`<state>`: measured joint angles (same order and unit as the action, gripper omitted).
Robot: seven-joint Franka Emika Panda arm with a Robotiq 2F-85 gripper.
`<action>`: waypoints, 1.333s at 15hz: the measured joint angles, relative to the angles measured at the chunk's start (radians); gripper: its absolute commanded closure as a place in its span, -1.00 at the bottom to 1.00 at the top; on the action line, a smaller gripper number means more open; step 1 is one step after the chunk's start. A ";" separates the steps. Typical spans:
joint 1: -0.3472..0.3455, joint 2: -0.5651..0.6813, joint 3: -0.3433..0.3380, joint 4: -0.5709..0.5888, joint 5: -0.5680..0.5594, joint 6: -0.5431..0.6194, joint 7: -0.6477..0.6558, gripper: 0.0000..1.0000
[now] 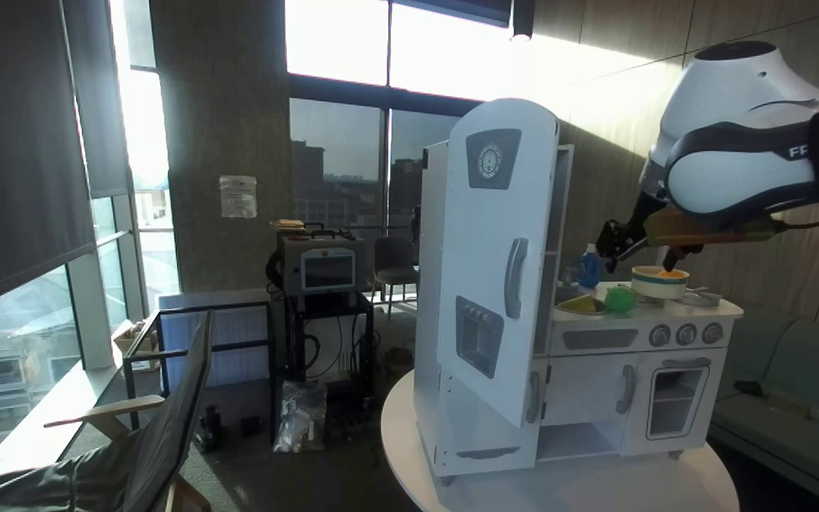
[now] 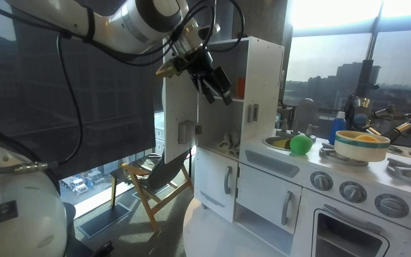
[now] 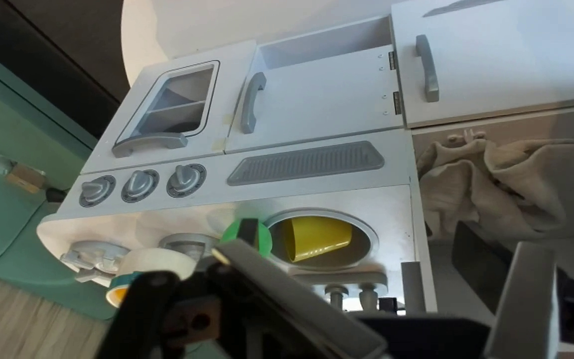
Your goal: Open the cabinets
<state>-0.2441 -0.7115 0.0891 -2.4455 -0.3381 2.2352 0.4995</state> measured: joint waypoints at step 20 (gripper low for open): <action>0.132 0.374 0.034 -0.179 0.087 0.431 -0.062 -1.00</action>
<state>-0.1124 -0.3380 0.1234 -2.6240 -0.2507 2.6659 0.4377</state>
